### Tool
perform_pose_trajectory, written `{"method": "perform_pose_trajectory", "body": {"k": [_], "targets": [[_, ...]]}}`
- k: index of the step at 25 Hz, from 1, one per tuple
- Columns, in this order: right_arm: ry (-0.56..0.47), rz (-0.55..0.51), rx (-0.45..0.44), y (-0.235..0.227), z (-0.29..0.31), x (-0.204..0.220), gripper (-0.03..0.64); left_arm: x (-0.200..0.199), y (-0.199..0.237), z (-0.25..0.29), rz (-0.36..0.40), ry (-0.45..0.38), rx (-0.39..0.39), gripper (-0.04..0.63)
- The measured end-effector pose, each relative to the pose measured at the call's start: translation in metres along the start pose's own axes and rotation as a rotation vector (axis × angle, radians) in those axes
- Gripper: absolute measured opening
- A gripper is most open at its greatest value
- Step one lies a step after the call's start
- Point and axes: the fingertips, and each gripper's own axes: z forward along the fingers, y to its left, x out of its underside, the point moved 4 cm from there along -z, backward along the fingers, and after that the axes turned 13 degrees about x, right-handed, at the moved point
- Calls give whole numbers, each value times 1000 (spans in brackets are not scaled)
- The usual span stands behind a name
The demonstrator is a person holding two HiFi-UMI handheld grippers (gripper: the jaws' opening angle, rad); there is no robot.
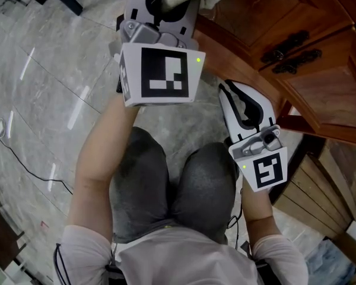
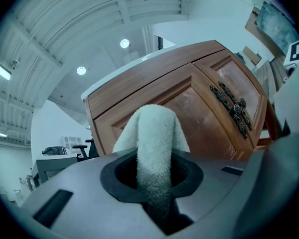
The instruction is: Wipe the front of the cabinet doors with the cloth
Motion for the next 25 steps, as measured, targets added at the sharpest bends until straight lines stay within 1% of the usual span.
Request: {"method": "perform_pose_trajectory", "body": {"k": [2,5,8,15,21,25], "targets": [[-4,3,2,-2,1,2,58,-3,-8,2,-3,-7,12,92],[-5,3,2,-6,1,4,58,-11,-17,3,23,-16,38,92],[-6,8,5,-9,-1,6,58,-18,-32,6,17,-45,66,92],[-6,10,15,-19,-8,10,58,-38,-61,11,22,-83,122,92],[-15,20,30,-24,-14,11,58,-54,-86,13,44,-106,181,92],[-16,20,29,-24,-16,11,58,-63,-101,14,69,-125,205,92]]}}
